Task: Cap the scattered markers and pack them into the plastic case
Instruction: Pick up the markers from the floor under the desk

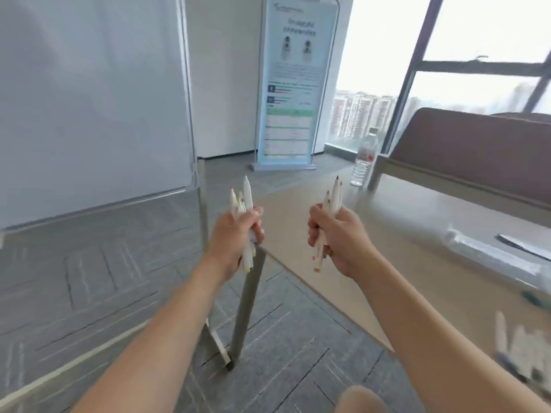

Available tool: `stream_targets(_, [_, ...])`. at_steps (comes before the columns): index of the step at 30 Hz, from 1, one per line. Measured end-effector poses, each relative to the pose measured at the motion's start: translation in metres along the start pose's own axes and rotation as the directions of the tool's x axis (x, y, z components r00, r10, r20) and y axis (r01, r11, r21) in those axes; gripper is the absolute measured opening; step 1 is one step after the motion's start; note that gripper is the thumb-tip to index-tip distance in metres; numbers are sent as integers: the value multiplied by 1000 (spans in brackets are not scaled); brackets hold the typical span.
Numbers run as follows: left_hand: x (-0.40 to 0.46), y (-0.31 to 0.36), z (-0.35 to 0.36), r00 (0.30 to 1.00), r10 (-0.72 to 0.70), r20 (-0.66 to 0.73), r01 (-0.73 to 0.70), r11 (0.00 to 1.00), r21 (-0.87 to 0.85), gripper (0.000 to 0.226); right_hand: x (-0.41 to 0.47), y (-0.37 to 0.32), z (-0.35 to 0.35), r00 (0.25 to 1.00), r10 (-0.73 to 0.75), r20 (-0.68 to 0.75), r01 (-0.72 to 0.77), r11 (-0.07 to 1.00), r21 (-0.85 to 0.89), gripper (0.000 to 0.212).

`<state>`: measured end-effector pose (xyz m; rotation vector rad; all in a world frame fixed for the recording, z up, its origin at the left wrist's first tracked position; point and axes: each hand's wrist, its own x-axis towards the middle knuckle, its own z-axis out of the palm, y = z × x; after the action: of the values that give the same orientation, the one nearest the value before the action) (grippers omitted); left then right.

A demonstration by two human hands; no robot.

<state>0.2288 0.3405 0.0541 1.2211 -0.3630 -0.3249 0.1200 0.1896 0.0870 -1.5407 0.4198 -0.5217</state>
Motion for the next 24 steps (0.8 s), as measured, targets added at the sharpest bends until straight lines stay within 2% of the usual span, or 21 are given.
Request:
stream_targets(7, [7,-35,194,945,-78,319,81,997,5,10,-24,-21,-192,970,32,-243,-10,996,94,4])
stream_targets(11, [-1,-63,267,897,-43,441,-25,989,148,13,-28,-9,-261,915,39,-401,-1,995,96,9])
stream_targets(13, [-2,-82,289,882,-42,470,-66,975,211,14,-26,2,-280,891,32,-453,-1,998,69,10])
stream_targets(17, [7,-113,301,894,-42,446,-64,973,220,14,-13,26,-285,870,17,-493,-27,1000,-13,9])
stream_targets(24, [33,-164,294,886,-182,427,-35,891,453,14,5,74,-276,822,130,-555,-187,981,-46,23])
